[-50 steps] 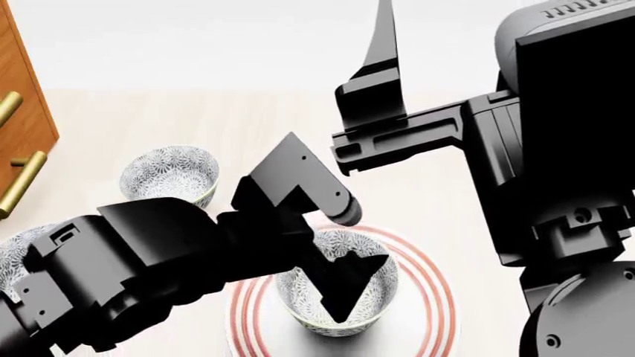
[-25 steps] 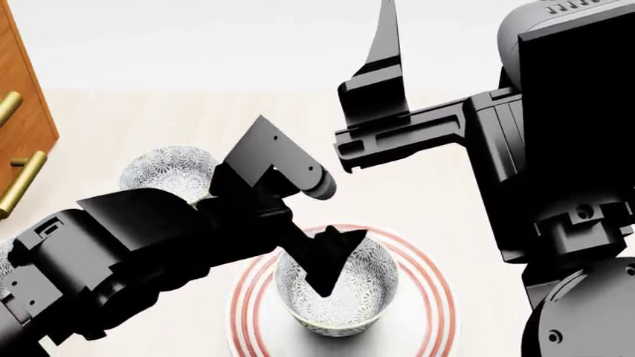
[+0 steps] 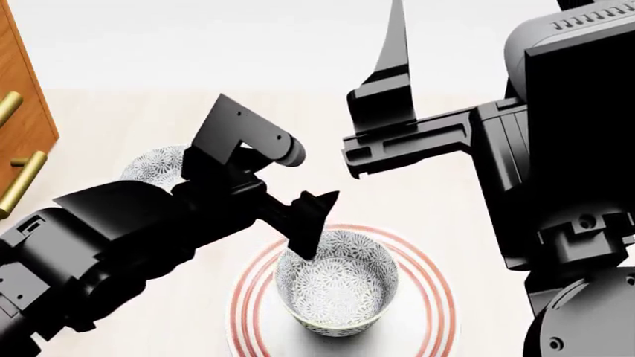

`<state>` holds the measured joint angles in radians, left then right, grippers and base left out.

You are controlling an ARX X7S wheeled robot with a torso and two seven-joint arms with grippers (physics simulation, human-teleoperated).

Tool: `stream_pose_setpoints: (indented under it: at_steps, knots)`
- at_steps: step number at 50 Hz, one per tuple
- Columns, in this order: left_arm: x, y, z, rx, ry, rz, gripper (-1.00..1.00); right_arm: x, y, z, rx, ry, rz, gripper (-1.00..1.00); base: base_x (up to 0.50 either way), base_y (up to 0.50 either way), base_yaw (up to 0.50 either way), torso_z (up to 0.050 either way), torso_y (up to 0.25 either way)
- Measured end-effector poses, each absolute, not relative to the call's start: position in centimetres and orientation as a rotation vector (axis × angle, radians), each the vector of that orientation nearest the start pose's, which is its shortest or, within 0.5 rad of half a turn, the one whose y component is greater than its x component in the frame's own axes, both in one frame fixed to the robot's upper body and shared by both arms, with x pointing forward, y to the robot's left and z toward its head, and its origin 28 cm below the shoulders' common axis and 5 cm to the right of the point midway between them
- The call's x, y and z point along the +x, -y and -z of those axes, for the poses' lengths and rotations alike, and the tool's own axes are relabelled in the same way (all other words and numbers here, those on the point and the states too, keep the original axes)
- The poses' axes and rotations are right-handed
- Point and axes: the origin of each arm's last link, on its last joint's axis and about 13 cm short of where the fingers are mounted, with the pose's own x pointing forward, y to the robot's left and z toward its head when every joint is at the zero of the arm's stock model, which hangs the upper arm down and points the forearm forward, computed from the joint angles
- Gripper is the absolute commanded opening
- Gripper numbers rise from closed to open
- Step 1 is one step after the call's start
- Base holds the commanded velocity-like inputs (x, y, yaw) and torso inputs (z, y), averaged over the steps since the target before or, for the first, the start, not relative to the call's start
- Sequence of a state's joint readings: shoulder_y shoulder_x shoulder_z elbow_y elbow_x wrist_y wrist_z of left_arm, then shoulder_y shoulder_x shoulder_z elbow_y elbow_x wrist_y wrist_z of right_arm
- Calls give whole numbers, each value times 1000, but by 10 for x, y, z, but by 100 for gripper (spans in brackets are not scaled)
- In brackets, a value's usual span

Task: Put the bowl at the front on the plate.

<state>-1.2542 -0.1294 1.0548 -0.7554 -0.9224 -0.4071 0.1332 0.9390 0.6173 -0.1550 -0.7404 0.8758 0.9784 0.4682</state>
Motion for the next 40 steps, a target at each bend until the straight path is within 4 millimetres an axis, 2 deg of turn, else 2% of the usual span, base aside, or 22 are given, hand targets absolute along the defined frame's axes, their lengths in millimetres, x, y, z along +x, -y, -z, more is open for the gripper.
stream_pose_setpoints:
  at_steps: [18, 40]
  knots:
    - [392, -153, -174, 127, -248, 634, 100, 231, 130, -294, -216, 462, -133, 100, 0, 0, 0, 0, 0]
    - [378, -165, -180, 24, -163, 578, 100, 231, 131, -291, -206, 463, -128, 100, 0, 0, 0, 0, 0]
